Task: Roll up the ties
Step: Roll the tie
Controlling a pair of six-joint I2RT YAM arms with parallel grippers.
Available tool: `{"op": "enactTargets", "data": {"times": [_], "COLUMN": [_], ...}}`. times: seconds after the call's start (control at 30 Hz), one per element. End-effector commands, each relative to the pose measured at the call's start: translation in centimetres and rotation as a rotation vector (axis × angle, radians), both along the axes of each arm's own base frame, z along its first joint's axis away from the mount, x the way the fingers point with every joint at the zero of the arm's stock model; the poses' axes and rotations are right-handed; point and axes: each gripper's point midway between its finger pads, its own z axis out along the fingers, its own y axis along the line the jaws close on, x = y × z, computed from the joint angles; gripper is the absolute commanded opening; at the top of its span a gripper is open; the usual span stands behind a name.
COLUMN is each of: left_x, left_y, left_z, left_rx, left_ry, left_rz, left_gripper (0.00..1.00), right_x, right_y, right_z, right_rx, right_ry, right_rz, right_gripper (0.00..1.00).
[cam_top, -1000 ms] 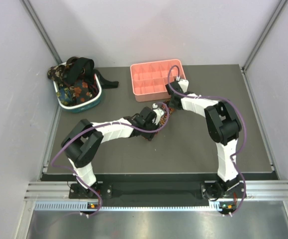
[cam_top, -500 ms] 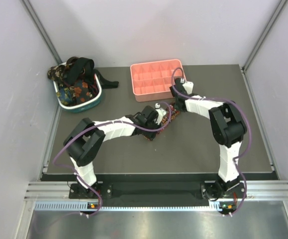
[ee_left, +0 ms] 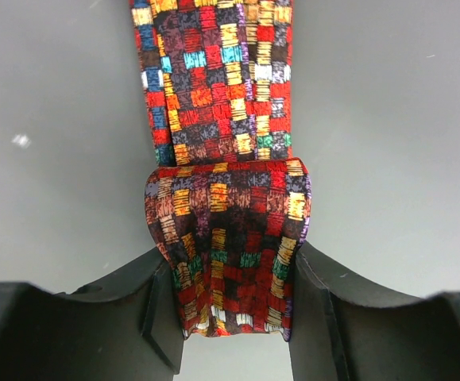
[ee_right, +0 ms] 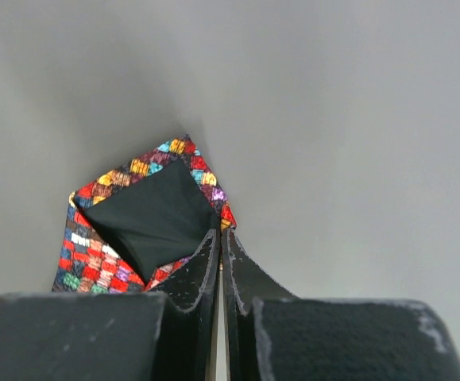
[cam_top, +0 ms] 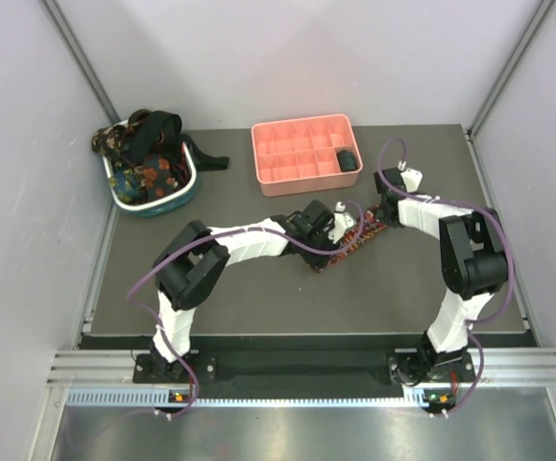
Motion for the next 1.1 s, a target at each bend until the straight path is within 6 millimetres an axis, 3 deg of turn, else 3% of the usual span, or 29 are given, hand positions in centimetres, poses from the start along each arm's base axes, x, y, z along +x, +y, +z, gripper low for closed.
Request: {"op": "enactTargets", "data": {"times": [0.0,0.17,0.3,0.4,0.57,0.6,0.67,0.7,0.77,0.8,0.83,0.87,0.9,0.97,1.0,1.07], "left_x": [-4.3,-4.8,-4.4,-4.3,-4.5,-4.5,-4.6,-4.6,-4.7,-4.7,-4.8,-4.7,-4.7,-4.9,-4.8,-4.6], "left_y": [0.9,2.1,2.8,2.8,3.3,3.2,3.3,3.3,3.3,3.3,3.2,3.2,3.1,3.1,3.3,3.1], "left_z": [-2.7,-3.6,-4.0,-3.9,-3.8,-3.7,-3.8,-3.9,-4.1,-4.1,-4.1,-4.1,-4.2,-4.1,-4.1,-3.9], "left_rx": [0.099,0.161,0.225,0.243,0.27,0.268,0.275,0.276,0.278,0.279,0.281,0.283,0.283,0.296,0.309,0.315], "left_ry": [0.138,0.152,0.157,0.173,0.189,0.189,0.193,0.197,0.206,0.21,0.213,0.217,0.223,0.239,0.24,0.241], "left_rz": [-0.108,-0.112,-0.07,-0.05,-0.033,-0.034,-0.033,-0.031,-0.034,-0.031,-0.034,-0.033,-0.031,-0.032,-0.027,-0.024], "left_gripper": [0.49,0.49,0.49,0.49,0.49,0.49,0.49,0.49,0.49,0.49,0.49,0.49,0.49,0.49,0.49,0.49], "right_x": [1.3,1.6,1.7,1.5,0.3,0.1,-1.1,-1.6,-3.5,-4.2,-5.6,-6.5,-8.0,-9.6,-10.8,-12.2], "right_y": [-1.6,-1.4,-0.8,-1.1,-1.6,-1.6,-1.9,-1.9,-1.6,-1.5,-1.5,-1.0,-0.8,0.3,0.6,2.3], "right_z": [2.6,2.6,3.0,4.4,6.0,7.3,7.7,9.5,9.1,10.9,9.8,11.3,10.1,11.2,10.2,11.0], "right_rx": [0.0,0.013,0.061,0.082,0.118,0.126,0.126,0.135,0.143,0.155,0.151,0.167,0.169,0.185,0.186,0.196], "right_ry": [-0.101,-0.111,-0.119,-0.16,-0.192,-0.227,-0.237,-0.291,-0.289,-0.344,-0.324,-0.373,-0.35,-0.394,-0.368,-0.399], "right_rz": [-0.035,-0.024,0.015,0.012,0.014,0.018,0.018,0.027,0.074,0.094,0.119,0.152,0.168,0.22,0.233,0.29], "right_gripper": [0.0,0.0,0.3,0.31,0.48,0.48,0.49,0.49,0.5,0.5,0.51,0.53,0.54,0.56,0.57,0.58]}}
